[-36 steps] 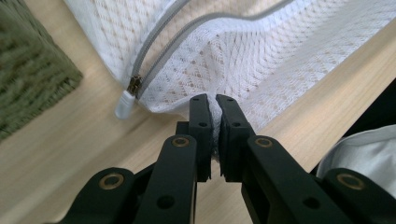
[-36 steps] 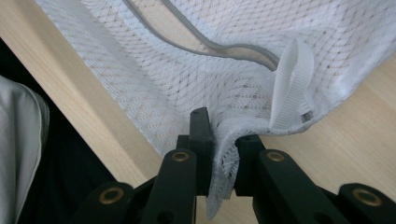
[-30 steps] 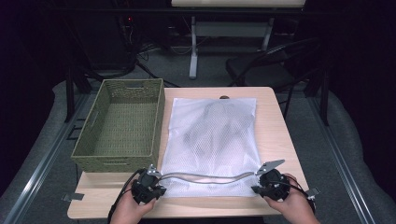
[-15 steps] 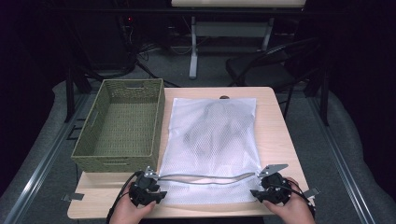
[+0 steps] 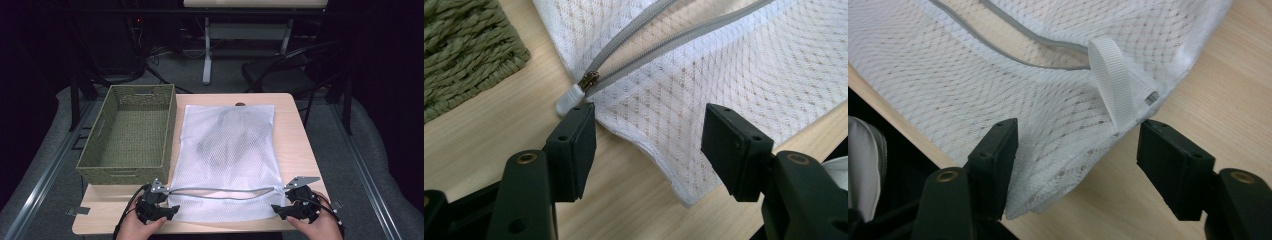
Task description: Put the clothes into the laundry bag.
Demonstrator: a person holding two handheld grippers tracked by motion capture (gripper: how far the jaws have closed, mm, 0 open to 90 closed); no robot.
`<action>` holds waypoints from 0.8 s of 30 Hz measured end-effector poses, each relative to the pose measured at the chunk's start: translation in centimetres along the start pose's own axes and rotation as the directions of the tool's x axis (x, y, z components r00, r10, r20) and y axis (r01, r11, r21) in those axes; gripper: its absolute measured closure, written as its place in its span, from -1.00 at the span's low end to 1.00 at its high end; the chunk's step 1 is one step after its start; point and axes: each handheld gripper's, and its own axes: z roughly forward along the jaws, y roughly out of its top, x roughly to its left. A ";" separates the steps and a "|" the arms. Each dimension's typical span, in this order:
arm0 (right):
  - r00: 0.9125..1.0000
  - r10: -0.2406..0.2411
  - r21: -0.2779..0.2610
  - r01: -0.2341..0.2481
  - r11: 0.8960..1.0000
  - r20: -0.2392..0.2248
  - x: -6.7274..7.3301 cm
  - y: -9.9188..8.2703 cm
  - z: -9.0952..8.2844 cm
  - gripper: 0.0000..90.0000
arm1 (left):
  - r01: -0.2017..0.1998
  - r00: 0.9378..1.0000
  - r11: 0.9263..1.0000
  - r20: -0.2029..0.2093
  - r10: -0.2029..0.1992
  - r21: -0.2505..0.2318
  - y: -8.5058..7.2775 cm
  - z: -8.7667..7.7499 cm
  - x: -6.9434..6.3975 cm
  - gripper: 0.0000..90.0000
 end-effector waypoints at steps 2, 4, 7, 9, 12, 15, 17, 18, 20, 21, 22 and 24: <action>1.000 0.019 -0.021 -0.019 1.000 -0.002 -0.2 -0.1 0.0 -0.35 | 0.000 1.000 1.000 0.006 0.000 -0.009 -0.1 0.0 0.1 -0.14; 0.999 0.032 -0.046 -0.032 0.998 -0.002 -0.4 -0.2 0.0 -0.41 | 0.010 1.000 1.000 0.012 -0.010 -0.022 -0.2 -0.1 0.1 -0.15; 0.999 0.037 -0.068 -0.037 0.997 -0.007 -0.7 -0.4 -0.3 -0.42 | 0.021 1.000 0.999 0.020 -0.021 -0.033 -0.4 -0.2 0.3 -0.16; 0.999 0.044 -0.078 -0.044 0.996 -0.002 -0.9 -0.6 -0.6 -0.42 | 0.024 0.999 0.999 0.024 -0.023 -0.039 -0.5 -0.3 0.4 -0.16; 0.998 0.066 -0.090 -0.067 0.994 -0.011 -1.5 -1.1 -1.0 -0.42 | 0.036 0.999 0.998 0.026 -0.035 -0.053 -0.6 -0.5 0.6 -0.16; 0.996 0.091 -0.089 -0.091 0.992 0.000 -2.2 -1.7 -1.3 -0.42 | 0.052 0.998 0.997 0.023 -0.050 -0.064 -0.8 -0.8 0.8 -0.16; 0.994 0.107 -0.096 -0.107 0.990 -0.004 -2.6 -2.2 -1.5 -0.40 | 0.056 0.998 0.996 0.021 -0.055 -0.067 -1.0 -1.0 1.0 -0.16; 0.993 0.121 -0.110 -0.122 0.986 -0.019 -2.7 -2.5 -1.6 -0.39 | 0.062 0.998 0.996 0.019 -0.061 -0.068 -1.1 -1.1 1.2 -0.16; 0.989 0.140 -0.137 -0.146 0.980 -0.050 -2.9 -3.0 -1.9 -0.38 | 0.073 0.997 0.995 0.021 -0.071 -0.069 -1.3 -1.3 1.4 -0.16; 0.988 0.144 -0.152 -0.150 0.977 -0.050 -3.0 -3.3 -1.9 -0.37 | 0.078 0.997 0.994 0.020 -0.077 -0.070 -1.3 -1.4 1.5 -0.16; 0.988 0.149 -0.150 -0.154 0.977 -0.047 -3.1 -3.5 -2.1 -0.36 | 0.083 0.996 0.994 0.019 -0.082 -0.075 -1.4 -1.4 1.6 -0.16; 0.987 0.157 -0.154 -0.161 0.975 -0.037 -3.2 -3.7 -2.3 -0.35 | 0.084 0.996 0.994 0.015 -0.083 -0.075 -1.5 -1.6 1.8 -0.16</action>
